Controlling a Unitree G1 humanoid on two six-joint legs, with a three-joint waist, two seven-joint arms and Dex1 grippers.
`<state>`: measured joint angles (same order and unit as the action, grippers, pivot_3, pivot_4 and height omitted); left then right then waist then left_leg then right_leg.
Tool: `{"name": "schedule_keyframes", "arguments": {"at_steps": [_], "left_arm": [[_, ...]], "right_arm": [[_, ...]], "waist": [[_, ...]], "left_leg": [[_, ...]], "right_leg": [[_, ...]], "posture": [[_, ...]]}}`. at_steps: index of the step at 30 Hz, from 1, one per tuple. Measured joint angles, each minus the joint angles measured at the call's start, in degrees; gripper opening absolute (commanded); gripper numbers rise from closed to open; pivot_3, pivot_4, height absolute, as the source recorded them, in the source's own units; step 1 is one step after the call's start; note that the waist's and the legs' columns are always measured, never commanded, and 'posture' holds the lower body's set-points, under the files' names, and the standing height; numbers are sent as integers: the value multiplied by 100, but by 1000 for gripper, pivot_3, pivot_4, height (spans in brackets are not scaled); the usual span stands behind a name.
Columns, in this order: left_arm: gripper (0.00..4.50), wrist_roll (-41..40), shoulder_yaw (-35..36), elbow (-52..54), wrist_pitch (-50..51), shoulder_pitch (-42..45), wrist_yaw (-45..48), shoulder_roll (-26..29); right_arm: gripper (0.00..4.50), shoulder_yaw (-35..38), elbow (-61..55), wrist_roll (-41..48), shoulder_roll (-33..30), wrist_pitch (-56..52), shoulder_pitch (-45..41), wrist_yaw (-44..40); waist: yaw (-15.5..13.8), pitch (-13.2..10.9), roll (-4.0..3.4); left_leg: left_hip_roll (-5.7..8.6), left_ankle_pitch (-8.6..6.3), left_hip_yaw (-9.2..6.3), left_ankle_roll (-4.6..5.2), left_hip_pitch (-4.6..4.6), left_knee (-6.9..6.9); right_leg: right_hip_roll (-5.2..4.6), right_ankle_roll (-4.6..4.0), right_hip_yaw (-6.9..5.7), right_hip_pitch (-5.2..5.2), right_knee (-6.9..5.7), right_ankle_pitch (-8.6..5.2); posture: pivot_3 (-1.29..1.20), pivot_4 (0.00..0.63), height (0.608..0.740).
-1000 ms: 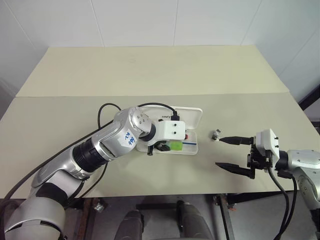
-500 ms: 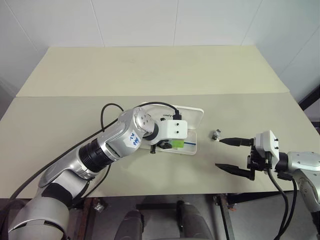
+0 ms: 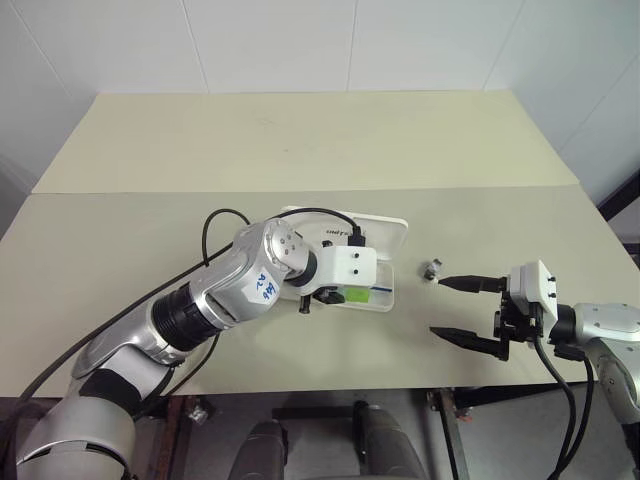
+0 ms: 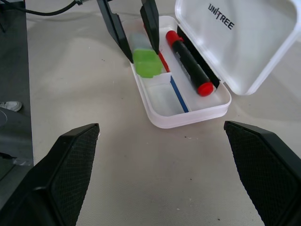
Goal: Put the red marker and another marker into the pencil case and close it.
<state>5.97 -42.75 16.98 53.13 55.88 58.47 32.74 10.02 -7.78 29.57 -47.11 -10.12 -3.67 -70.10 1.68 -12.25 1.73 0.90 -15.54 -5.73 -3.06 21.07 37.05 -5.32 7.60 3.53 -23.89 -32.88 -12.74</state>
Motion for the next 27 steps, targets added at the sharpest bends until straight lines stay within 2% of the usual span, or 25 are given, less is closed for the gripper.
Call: {"name": "schedule_keyframes", "arguments": {"at_steps": [6, 27], "left_arm": [[1191, 69, 118, -7, -339, -19, 16, 237], [1191, 470, 214, -865, -1444, 44, 357, 244]], "right_arm": [[4500, 0, 3, 1, 0, -3, -27, 0], [4500, 136, -86, 2, 0, -16, 74, 57]], "waist": [[-3, 0, 0], [-4, 0, 0]], "left_leg": [[0, 0, 0, 0, -1, 2], [2, -3, 0, 5, -3, 2]], "right_leg": [[0, -1, 0, 0, -1, 0], [-1, 4, 1, 4, -2, -5]], "posture": [[0, 150, 740], [0, 150, 740]]}}
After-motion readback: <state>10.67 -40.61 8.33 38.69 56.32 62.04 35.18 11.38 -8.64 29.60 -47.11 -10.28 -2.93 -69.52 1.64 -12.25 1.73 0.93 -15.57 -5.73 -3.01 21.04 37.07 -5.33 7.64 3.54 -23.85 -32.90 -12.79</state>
